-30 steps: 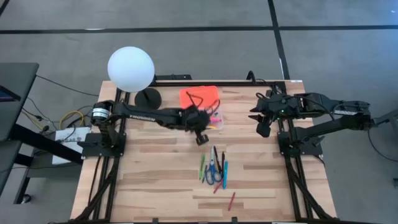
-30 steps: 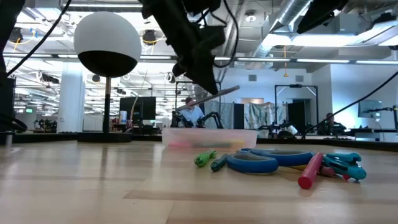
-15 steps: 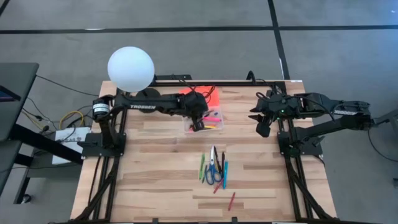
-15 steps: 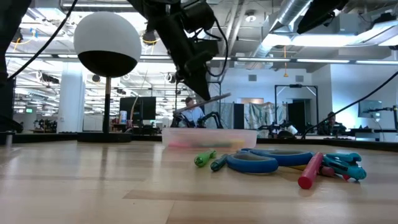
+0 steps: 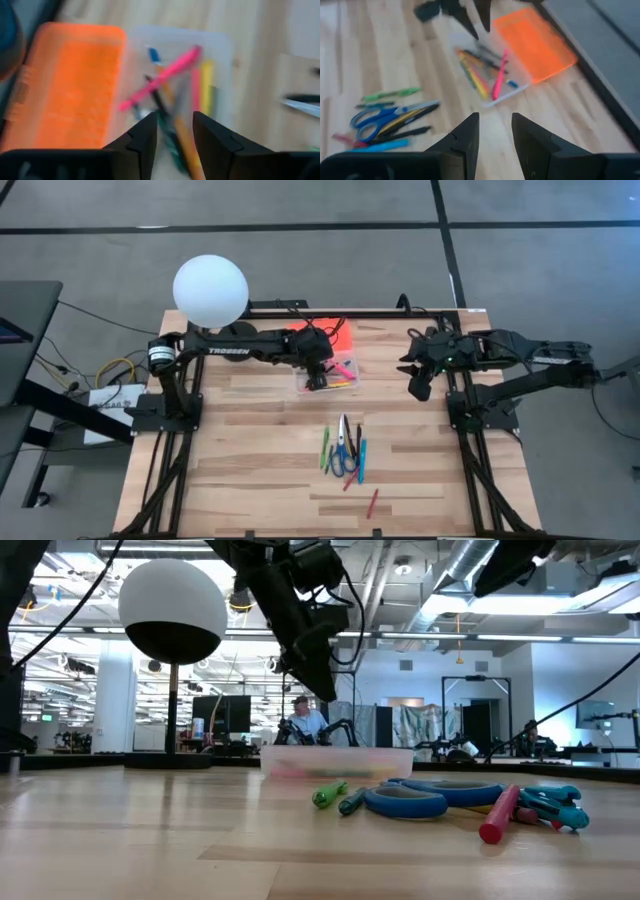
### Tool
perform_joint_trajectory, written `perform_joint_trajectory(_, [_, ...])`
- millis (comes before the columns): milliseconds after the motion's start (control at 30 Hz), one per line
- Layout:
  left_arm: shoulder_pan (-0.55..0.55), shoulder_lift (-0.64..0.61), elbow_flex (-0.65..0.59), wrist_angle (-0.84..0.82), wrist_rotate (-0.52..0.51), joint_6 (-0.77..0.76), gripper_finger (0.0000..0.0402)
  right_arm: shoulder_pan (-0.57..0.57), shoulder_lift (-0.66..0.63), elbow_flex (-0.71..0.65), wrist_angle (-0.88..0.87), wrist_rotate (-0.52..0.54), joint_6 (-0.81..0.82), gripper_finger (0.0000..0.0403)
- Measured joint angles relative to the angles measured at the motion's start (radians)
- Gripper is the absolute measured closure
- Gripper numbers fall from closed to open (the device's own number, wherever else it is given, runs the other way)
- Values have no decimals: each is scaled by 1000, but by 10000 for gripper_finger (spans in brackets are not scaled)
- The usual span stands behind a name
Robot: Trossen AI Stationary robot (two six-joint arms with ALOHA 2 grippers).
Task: Pick & place school supplies into a supply box
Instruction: Put the blue pen into the supply box
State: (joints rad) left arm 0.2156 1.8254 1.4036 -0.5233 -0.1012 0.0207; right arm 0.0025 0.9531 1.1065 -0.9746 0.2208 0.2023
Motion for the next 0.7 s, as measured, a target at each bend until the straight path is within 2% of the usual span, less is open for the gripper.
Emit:
perform_joint_trajectory(100, [-31,-21,0,-27,58,-57,279,42,35,0,8,-29,-29,296])
perform_joint_trajectory(200, [-82,-55,0,-35,63,-99,280,97,82,-19,63,-64,-69,296])
perform_joint_trajectory(467, [-245,-116,0,-74,-88,-218,283,234,238,-106,248,-170,-220,296])
perform_joint_trajectory(700, [-353,-121,0,-106,-218,-346,283,283,440,-127,318,-298,-368,296])
